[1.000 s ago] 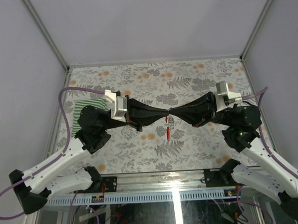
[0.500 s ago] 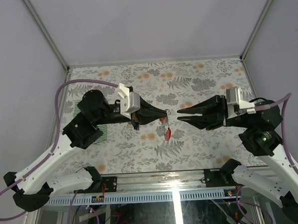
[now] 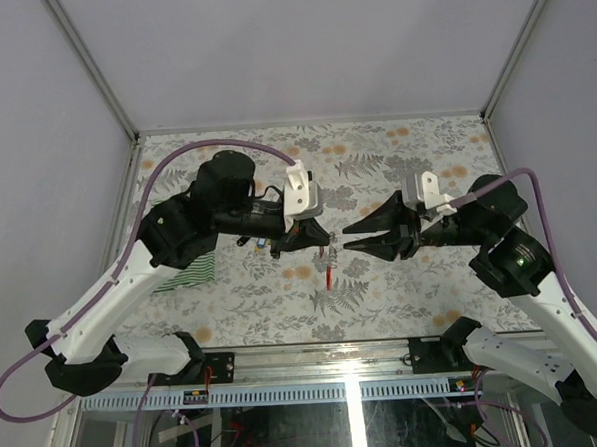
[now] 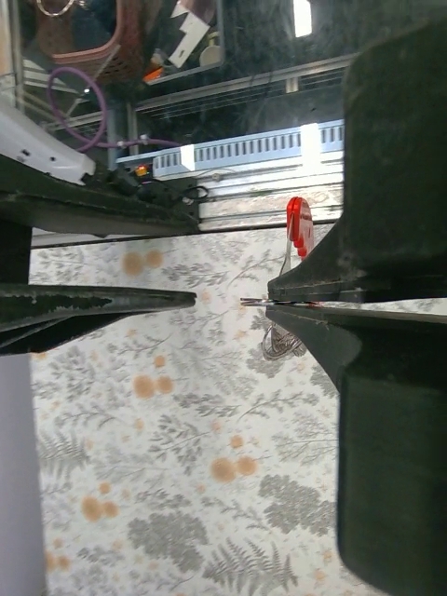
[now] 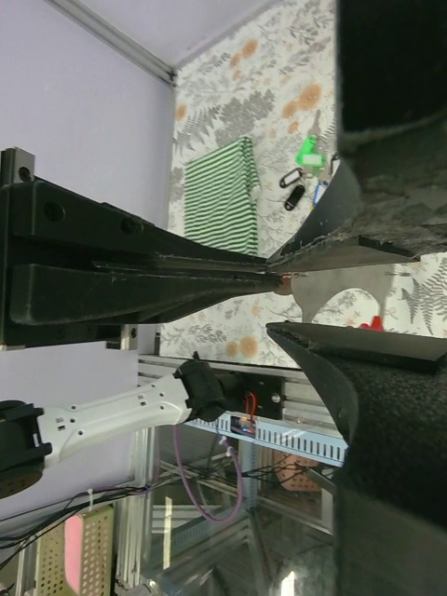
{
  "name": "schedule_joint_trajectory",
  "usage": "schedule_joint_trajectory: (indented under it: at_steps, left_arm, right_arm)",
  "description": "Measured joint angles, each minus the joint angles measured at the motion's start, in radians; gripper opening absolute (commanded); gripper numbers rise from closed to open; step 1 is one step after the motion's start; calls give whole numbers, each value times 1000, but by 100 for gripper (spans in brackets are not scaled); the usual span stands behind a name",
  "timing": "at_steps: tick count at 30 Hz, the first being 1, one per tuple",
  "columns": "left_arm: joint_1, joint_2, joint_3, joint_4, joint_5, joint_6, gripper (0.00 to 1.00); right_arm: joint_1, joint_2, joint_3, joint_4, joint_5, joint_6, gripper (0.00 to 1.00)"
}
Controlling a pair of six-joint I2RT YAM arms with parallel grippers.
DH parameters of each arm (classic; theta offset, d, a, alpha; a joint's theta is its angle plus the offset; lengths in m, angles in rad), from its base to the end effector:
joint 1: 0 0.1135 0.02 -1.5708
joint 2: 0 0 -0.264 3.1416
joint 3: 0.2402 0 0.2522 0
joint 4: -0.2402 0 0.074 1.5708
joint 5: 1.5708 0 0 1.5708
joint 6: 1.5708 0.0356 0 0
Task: Put the keys on the keyring
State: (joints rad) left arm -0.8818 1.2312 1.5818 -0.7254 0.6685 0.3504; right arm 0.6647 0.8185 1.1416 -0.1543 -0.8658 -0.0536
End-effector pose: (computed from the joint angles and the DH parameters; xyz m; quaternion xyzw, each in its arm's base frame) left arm 0.1332 -0.1965 0.4656 0.6019 0.5304 -0.4013 0.4420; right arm 0.1002 0.1130 0.4572 -0.5059 0.4355 0.4667 0.5802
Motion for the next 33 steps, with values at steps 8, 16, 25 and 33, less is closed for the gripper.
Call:
schedule_joint_trajectory:
  at_steps: [8,16,25,33]
  left_arm:
    - [0,107,185,-266,-65,57,0]
    - [-6,227,374,-511,-199,77,0]
    - [-35,269,378,-628,-276,77,0]
    - [-43,265,377,-611,-263,77,0]
  right_arm:
    - [0,11,-39,-15,0,-6,36]
    - [0,11,-134,35,13,13,37]
    - [0,5,-232,170,18,76,39]
    - [0,28,-307,364,14,183,42]
